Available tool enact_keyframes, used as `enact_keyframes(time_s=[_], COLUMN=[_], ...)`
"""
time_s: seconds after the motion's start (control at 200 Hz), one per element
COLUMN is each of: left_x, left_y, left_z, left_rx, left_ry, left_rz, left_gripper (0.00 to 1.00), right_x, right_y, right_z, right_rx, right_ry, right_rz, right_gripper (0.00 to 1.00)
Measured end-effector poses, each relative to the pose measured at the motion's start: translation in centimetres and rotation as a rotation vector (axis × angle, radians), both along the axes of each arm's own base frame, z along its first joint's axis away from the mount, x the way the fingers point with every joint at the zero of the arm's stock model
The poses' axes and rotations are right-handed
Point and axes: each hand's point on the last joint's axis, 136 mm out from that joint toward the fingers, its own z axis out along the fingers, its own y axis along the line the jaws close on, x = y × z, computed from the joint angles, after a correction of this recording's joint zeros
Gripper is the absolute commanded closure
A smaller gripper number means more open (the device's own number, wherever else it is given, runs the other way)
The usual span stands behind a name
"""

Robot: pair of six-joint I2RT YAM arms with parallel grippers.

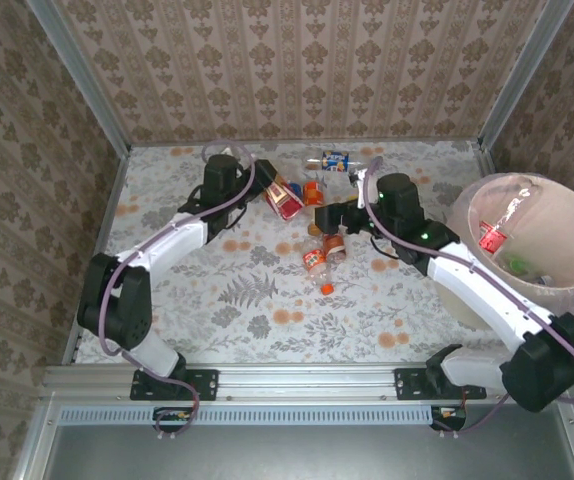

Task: Put the plastic bottles in the bin

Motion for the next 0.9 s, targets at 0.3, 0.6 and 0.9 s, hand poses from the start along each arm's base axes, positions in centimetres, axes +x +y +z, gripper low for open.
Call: enact_keyframes(time_s=[0.3,0.6,0.9], left_x=[-3.7,-7.0,-8.2], left_y=[-4.8,-8.4,-9.2], left_z=[4.7,7.9,9.3], left_rx=[-0.055,-0.110,-0.144], left_ry=[-0.172,-0.269,-0.307], left_rz=[-0.320,-0.555,-0.636], left_gripper=[0.37,0.37,0.38], right_x=[0.5,1.4,0.8], right_y=[2.7,3.9,5.3], right_z=[-1.2,-1.2,-0.9], right_rx=[0.075,0.093,0.139], right_ry=[0.148,0.172,0.187], right_rz=[0.078,0.112,0.187], right_gripper=[0.00,0.00,0.09])
